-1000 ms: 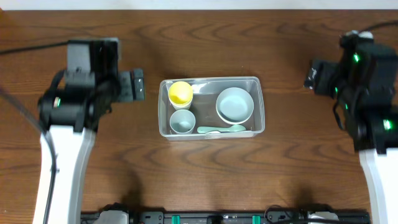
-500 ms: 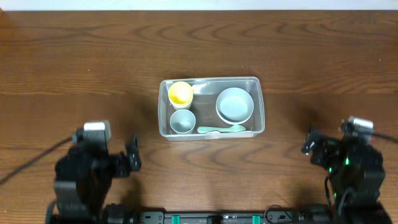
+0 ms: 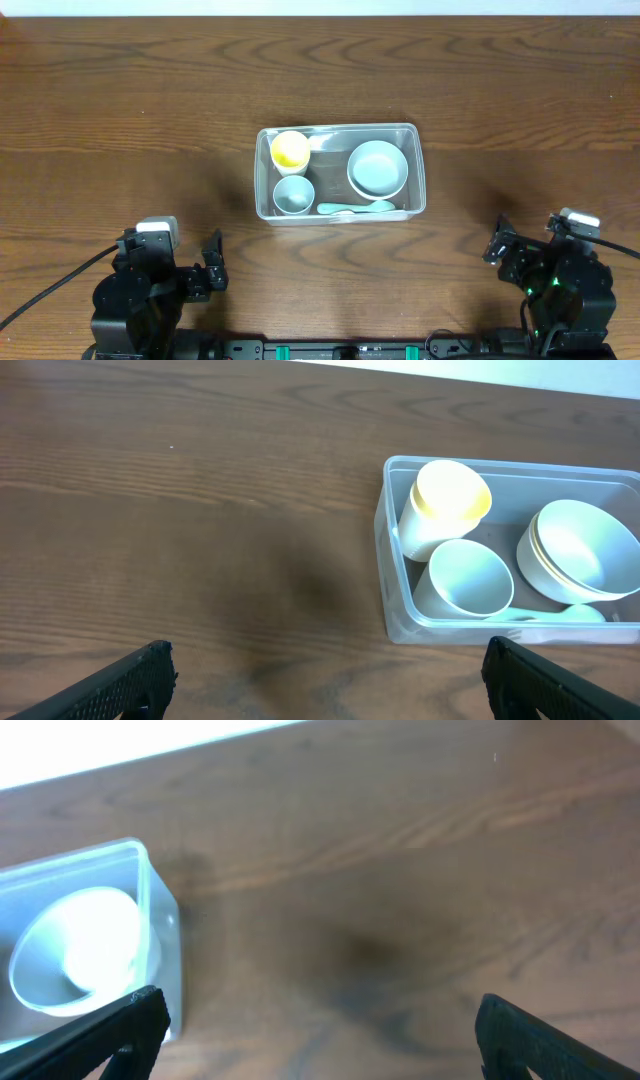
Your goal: Pack container
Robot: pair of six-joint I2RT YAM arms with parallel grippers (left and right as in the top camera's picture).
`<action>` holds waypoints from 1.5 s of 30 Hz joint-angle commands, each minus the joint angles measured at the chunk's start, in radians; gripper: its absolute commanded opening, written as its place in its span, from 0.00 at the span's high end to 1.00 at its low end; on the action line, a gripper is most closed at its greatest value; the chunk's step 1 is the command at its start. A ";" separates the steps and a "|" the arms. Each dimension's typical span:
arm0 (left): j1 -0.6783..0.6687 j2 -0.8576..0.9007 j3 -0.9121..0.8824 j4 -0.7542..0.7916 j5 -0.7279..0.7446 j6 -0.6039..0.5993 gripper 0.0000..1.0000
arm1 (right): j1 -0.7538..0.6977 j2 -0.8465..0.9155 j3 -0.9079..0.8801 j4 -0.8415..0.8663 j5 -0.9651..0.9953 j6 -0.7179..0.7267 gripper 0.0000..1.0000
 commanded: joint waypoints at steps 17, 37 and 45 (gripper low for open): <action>0.001 -0.004 -0.004 0.001 -0.001 -0.011 0.02 | 0.060 -0.218 -0.038 -0.166 -0.021 0.016 0.01; 0.001 -0.004 -0.004 0.001 -0.001 -0.011 0.02 | 0.018 -0.335 -0.553 0.792 -0.119 -0.106 0.01; 0.000 -0.004 -0.004 0.001 -0.001 -0.011 0.02 | 0.015 -0.336 -0.641 0.789 -0.180 -0.268 0.01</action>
